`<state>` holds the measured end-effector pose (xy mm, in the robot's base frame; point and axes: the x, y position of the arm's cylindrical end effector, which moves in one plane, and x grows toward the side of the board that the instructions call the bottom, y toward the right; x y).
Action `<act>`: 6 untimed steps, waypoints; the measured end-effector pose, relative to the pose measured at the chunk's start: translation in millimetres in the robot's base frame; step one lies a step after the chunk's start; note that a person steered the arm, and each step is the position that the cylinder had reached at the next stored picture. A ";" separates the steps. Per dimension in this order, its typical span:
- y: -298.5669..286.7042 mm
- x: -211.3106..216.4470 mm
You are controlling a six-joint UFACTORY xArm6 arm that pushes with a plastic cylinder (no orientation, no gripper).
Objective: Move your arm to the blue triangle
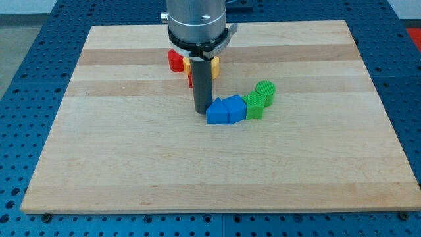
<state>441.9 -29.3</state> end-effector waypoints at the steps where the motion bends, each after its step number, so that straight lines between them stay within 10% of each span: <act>1: 0.0 0.0; 6: 61.1 -9.3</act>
